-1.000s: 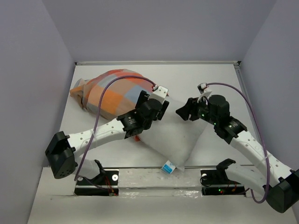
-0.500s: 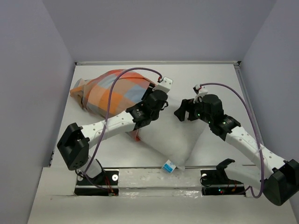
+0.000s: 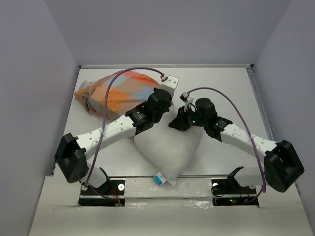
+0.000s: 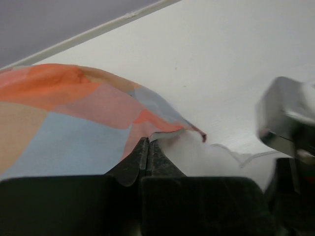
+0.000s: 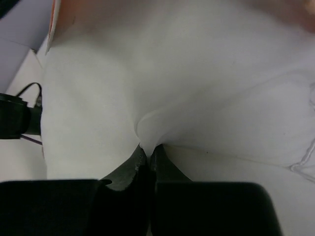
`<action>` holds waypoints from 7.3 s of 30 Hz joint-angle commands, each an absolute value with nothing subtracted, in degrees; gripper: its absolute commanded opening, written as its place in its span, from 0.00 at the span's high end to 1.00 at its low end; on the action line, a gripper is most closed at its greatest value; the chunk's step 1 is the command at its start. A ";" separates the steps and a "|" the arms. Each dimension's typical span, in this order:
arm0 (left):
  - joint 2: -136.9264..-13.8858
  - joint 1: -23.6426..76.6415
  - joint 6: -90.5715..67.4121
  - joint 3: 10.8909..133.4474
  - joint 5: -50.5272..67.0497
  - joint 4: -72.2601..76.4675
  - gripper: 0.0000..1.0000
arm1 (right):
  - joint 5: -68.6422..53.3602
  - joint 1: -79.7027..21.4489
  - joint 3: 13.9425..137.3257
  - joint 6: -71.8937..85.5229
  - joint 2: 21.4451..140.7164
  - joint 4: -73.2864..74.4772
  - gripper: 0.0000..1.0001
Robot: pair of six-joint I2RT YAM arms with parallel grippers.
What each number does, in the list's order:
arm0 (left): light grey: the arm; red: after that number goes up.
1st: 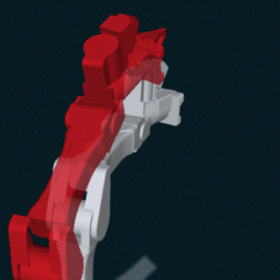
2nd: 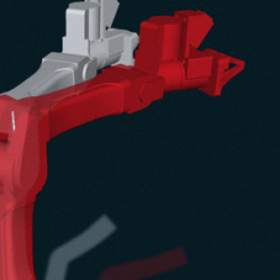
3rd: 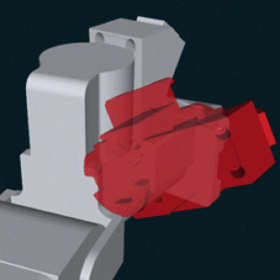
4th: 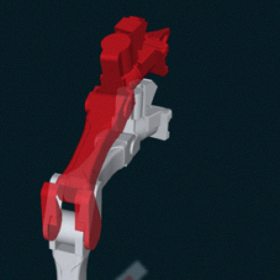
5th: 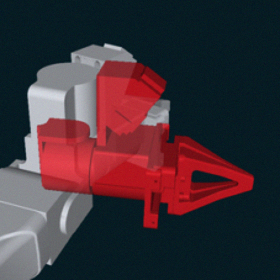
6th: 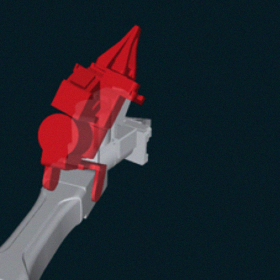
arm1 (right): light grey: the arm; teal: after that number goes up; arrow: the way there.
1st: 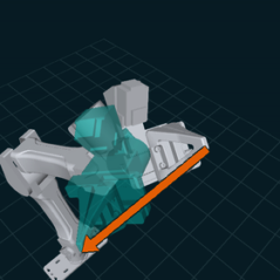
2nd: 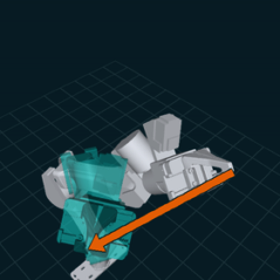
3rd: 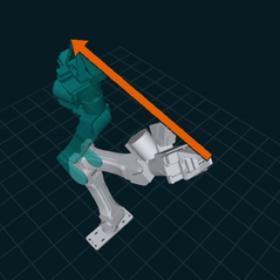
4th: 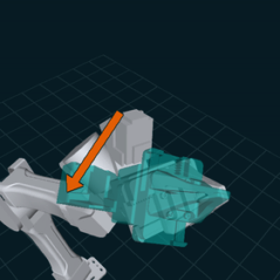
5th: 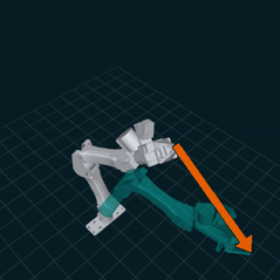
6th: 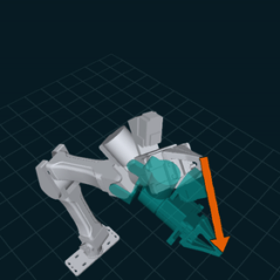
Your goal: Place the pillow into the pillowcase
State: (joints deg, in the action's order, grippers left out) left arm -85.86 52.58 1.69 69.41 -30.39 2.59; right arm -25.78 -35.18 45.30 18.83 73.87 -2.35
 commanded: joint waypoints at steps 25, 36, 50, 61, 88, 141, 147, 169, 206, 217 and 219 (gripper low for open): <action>-63.36 65.12 -26.80 75.05 -8.19 -14.43 1.00 | 13.45 -37.18 41.49 27.76 56.93 -28.57 1.00; -79.71 63.63 -24.35 76.02 -8.60 -0.88 0.84 | 17.83 -32.00 54.31 38.49 76.90 -11.89 1.00; -55.62 79.26 -29.18 45.80 -39.72 -8.35 0.29 | 4.13 -26.63 55.21 27.43 65.32 10.71 0.18; -83.31 89.65 -46.74 50.97 -55.62 -28.89 0.09 | -7.47 -26.63 44.65 27.51 47.73 19.42 0.24; -83.79 80.77 -37.57 59.33 -52.84 -18.84 1.00 | -6.01 -26.63 29.45 38.31 46.14 15.77 0.11; -82.26 57.31 -16.88 84.73 -34.54 -27.51 0.13 | 13.97 -49.39 21.44 40.96 42.63 -4.57 1.00; -89.46 53.00 -13.81 82.88 -34.63 -24.35 0.17 | 14.15 -49.92 23.82 37.18 43.24 -1.41 1.00; -91.41 58.97 -6.94 89.13 -26.20 -7.91 1.00 | 15.14 -39.75 45.42 24.53 46.05 12.30 0.09; -83.31 58.71 -7.65 79.71 -17.49 1.58 1.00 | -32.27 -6.59 64.08 25.56 89.91 1.45 0.07; -97.10 55.11 -8.61 98.58 -11.26 1.94 1.00 | -41.67 -18.97 33.68 44.20 59.96 -30.13 1.00; -98.34 55.89 -12.19 100.98 -5.12 2.02 1.00 | -39.39 -19.51 33.48 44.73 59.24 -33.29 1.00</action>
